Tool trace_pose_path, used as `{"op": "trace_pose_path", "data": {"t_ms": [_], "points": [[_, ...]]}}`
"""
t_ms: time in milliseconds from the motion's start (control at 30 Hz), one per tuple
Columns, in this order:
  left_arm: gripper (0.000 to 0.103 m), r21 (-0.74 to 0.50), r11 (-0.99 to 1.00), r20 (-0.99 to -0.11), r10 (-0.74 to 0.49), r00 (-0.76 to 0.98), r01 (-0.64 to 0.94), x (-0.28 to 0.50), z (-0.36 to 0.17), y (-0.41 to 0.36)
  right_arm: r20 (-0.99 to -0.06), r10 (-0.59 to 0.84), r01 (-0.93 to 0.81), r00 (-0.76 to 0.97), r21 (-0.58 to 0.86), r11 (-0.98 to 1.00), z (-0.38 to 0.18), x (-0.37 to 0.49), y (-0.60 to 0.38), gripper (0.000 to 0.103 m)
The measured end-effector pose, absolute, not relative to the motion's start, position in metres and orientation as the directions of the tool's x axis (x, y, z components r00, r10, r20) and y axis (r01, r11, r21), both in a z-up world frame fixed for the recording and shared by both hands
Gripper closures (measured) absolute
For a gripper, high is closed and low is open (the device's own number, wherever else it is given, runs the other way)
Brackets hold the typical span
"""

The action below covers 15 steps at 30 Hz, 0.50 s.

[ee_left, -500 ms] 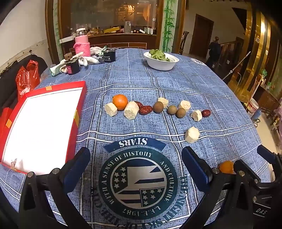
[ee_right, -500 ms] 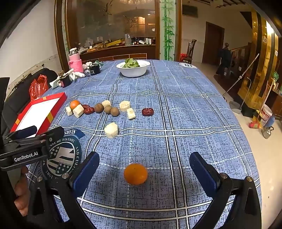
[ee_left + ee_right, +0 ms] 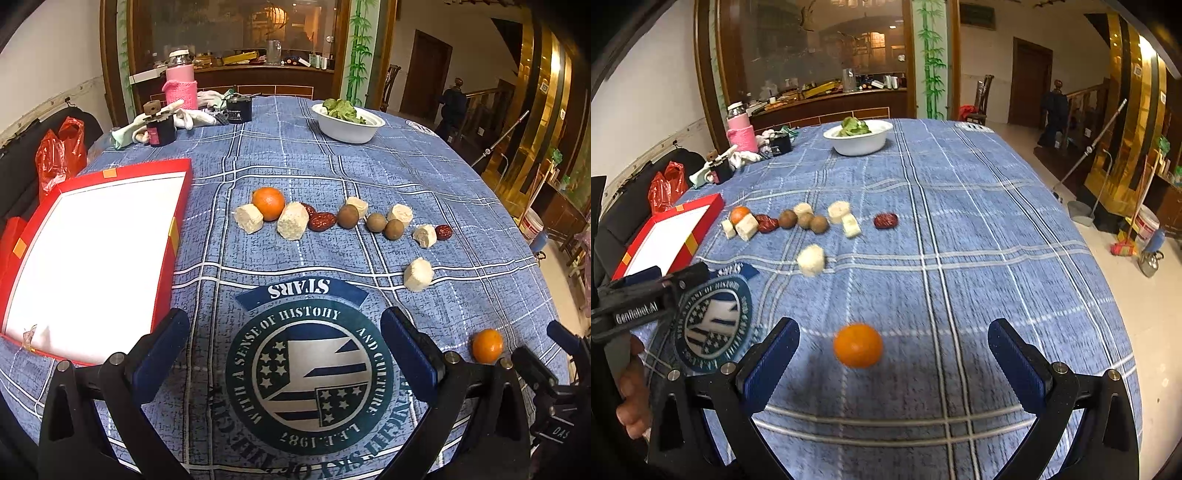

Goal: Organize fruits
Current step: 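Grasp the mandarin orange with the right tool while the left tool grasps a beige pastry ball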

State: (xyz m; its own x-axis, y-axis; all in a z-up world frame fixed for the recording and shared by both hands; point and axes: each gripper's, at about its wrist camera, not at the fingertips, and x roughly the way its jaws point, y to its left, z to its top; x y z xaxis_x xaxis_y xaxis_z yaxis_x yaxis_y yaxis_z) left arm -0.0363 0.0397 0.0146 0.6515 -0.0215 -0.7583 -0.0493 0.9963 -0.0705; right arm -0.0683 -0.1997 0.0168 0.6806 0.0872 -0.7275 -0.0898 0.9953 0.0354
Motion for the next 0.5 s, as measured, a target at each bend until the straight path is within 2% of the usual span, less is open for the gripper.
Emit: {"op": "trace_pose_path", "data": {"t_ms": [167,267,367,400,433,467,500], "points": [[0.000,-0.057,0.998,-0.764,-0.023,0.645,-0.032,-0.034,0.011,0.036,-0.749,0.084,-0.108,0.658,0.016,0.994,0.003,-0.064,-0.195,0.002],[0.000,-0.053,0.998,-0.765,-0.027,0.643,-0.021,-0.033,0.009,0.033,-0.762,0.108,-0.126,0.638,0.035,0.991,-0.004,-0.056,-0.189,0.009],[0.000,-0.045,0.999,-0.767,-0.028,0.642,-0.010,-0.030,0.009,0.030,-0.801,0.112,-0.118,0.588,0.051,0.992,-0.014,-0.047,-0.186,0.028],[0.000,-0.046,0.999,-0.767,-0.032,0.640,-0.006,-0.030,0.008,0.029,-0.809,0.124,-0.123,0.574,0.065,0.990,-0.018,-0.045,-0.186,0.042],[0.000,-0.050,0.999,-0.771,-0.042,0.635,0.004,-0.028,0.007,0.027,-0.816,0.138,-0.129,0.562,0.078,0.989,-0.020,-0.044,-0.185,0.061],[0.000,-0.056,0.998,-0.774,-0.052,0.631,0.013,-0.026,0.007,0.024,-0.820,0.128,-0.129,0.558,0.066,0.989,-0.021,-0.042,-0.183,0.069],[0.000,-0.061,0.998,-0.775,-0.060,0.629,0.020,-0.025,0.007,0.023,-0.820,0.114,-0.133,0.560,0.047,0.990,-0.021,-0.042,-0.181,0.069]]}}
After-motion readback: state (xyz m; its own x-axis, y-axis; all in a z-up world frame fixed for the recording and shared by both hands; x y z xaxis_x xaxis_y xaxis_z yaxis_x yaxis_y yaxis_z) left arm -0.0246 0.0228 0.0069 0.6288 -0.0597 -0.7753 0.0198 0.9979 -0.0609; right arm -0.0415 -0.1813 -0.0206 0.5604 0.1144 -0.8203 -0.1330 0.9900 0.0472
